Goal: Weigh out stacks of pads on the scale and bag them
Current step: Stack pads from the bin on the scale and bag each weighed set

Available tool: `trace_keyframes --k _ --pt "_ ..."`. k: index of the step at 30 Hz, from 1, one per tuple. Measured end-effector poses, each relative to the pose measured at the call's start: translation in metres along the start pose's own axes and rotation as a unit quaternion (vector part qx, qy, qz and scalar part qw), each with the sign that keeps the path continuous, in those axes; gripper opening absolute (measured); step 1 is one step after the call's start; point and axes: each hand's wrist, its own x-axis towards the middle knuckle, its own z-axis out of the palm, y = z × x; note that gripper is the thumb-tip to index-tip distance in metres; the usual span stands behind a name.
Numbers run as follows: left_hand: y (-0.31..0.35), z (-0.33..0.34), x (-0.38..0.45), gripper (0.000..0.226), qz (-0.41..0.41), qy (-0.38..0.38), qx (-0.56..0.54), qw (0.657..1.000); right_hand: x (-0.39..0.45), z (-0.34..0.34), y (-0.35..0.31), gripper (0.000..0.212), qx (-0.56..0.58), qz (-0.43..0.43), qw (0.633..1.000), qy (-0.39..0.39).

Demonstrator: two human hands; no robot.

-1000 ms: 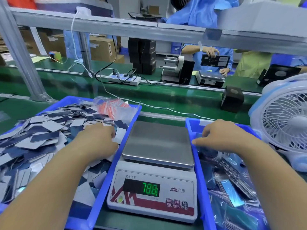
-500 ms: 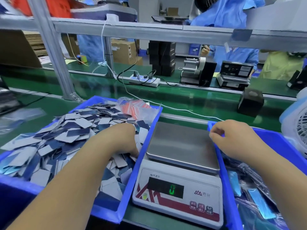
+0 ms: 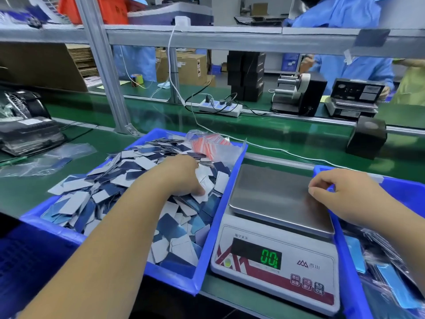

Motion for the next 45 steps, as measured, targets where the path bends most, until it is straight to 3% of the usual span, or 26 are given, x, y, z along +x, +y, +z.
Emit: trace_keyframes --k 5,13,19,30,45 --pt "0.002 -0.008 -0.01 0.036 0.008 -0.063 0.094 0.993 -0.001 0.0 -0.003 0.019 0.022 0.002 1.0 -0.003" --pt "0.003 -0.009 -0.016 0.032 0.054 -0.133 0.096 0.985 -0.001 0.002 -0.003 0.019 0.026 0.008 1.0 -0.005" --pt "0.005 -0.008 -0.018 0.034 0.085 -0.119 0.06 0.987 -0.001 0.002 -0.003 0.018 0.028 0.006 1.0 -0.007" --pt "0.004 -0.006 -0.02 0.033 0.058 -0.17 0.071 0.981 0.0 0.003 -0.001 0.018 0.033 0.001 0.999 -0.008" --pt "0.004 -0.006 -0.02 0.038 0.069 -0.155 0.067 0.983 -0.001 0.001 -0.002 0.02 0.035 -0.001 0.999 -0.008"
